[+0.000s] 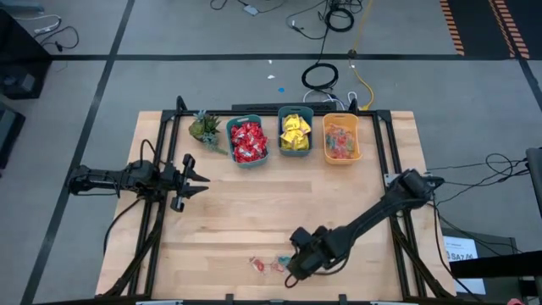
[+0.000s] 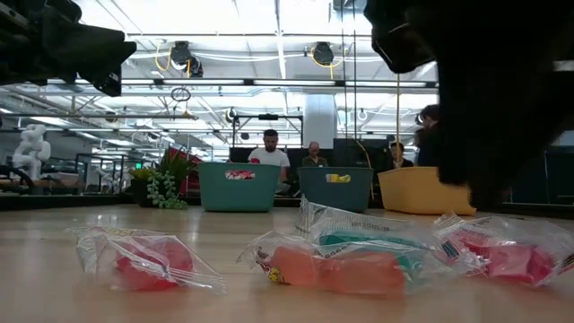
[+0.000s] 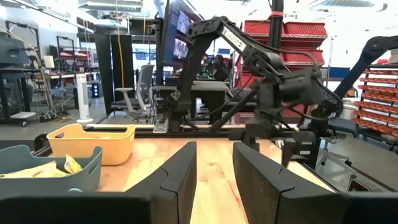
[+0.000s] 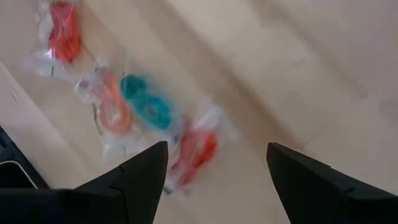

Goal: Sort candy
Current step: Put the red gummy candy into the yellow bin

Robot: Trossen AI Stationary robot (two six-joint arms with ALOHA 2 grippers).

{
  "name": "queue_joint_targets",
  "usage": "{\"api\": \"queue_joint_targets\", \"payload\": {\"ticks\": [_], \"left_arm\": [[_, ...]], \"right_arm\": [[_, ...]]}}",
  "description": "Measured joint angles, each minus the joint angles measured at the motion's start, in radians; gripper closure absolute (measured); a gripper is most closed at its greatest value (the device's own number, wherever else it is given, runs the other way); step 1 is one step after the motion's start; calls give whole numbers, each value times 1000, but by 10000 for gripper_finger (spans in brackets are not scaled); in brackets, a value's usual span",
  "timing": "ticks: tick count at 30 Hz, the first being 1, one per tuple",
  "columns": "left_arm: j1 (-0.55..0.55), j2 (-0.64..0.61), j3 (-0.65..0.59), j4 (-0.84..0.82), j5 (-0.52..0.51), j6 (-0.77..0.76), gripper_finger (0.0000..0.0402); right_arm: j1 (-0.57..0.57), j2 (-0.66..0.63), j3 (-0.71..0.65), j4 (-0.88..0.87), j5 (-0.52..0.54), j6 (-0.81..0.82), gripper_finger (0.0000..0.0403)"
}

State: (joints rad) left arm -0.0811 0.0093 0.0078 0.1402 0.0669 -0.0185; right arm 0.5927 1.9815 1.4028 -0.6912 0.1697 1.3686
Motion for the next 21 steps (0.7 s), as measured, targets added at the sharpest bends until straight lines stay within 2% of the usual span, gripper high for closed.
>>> {"api": "queue_joint_targets", "payload": {"ticks": [7,10,13,18,19,21], "left_arm": [[0,0,0,0,0,0,288],[0,0,0,0,0,0,288],[0,0,0,0,0,0,288],[0,0,0,0,0,0,288],[0,0,0,-1,0,0,288],[0,0,0,0,0,0,288]], "right_arm": [[17,102,44,-43,-39,137,138],[20,123,47,-48,-40,137,154],[20,123,45,-65,-49,131,208],[17,93,40,-141,-42,66,361],[15,83,39,-164,-47,47,380],[9,56,35,-202,-46,25,388]]}}
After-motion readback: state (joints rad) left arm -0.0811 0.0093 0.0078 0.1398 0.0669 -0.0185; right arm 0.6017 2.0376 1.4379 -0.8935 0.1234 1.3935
